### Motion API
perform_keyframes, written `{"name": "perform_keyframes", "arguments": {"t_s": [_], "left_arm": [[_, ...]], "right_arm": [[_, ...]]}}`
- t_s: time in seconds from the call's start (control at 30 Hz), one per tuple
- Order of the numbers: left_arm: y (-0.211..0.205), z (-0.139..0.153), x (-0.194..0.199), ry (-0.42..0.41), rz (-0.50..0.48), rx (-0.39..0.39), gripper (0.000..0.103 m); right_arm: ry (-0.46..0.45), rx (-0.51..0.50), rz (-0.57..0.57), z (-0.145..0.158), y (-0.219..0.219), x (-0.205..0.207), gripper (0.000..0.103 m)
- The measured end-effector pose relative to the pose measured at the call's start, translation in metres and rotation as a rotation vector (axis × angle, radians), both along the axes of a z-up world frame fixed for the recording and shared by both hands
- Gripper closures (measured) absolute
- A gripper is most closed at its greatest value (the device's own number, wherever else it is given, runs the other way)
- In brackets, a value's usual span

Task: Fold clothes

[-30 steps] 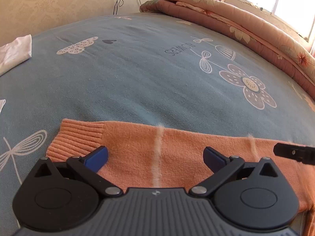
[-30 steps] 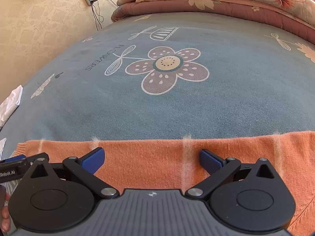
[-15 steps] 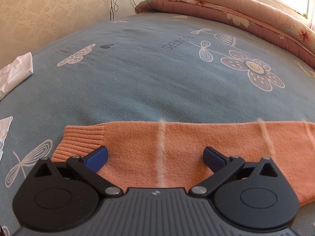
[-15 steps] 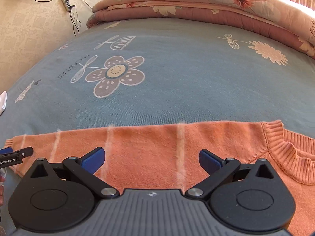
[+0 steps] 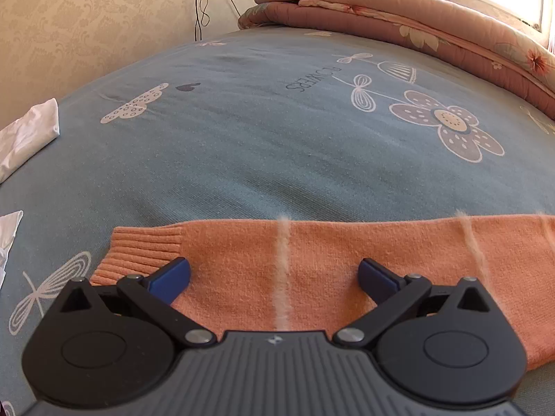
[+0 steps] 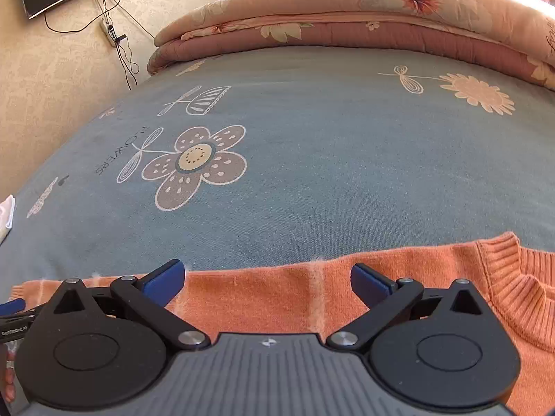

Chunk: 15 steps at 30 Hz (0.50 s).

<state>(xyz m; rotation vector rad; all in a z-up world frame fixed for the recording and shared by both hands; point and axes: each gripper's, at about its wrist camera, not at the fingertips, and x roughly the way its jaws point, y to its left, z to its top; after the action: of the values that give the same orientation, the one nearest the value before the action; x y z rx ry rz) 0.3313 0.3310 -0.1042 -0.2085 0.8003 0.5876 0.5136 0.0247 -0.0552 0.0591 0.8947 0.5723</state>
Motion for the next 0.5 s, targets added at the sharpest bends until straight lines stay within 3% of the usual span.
{"name": "perform_keyframes", "arguments": {"t_s": [0.07,0.27,0.4,0.5], "left_arm": [[-0.001,0.0,0.0,0.0,-0.003,0.003,0.0],[0.001,0.0,-0.002,-0.006,-0.015,0.003,0.0],[0.001,0.001,-0.001,-0.001,-0.015,-0.003,0.001],[0.002,0.001,-0.001,-0.001,-0.014,-0.008,0.001]], "right_arm": [[0.038,0.012,0.022,-0.004,0.001,-0.004,0.0],[0.007,-0.037,0.002,-0.029,0.028,0.01,0.0],[-0.002,-0.021,-0.038,-0.019,0.042,0.014,0.0],[0.005,0.033,0.032,-0.006,0.051,-0.003,0.0]]}}
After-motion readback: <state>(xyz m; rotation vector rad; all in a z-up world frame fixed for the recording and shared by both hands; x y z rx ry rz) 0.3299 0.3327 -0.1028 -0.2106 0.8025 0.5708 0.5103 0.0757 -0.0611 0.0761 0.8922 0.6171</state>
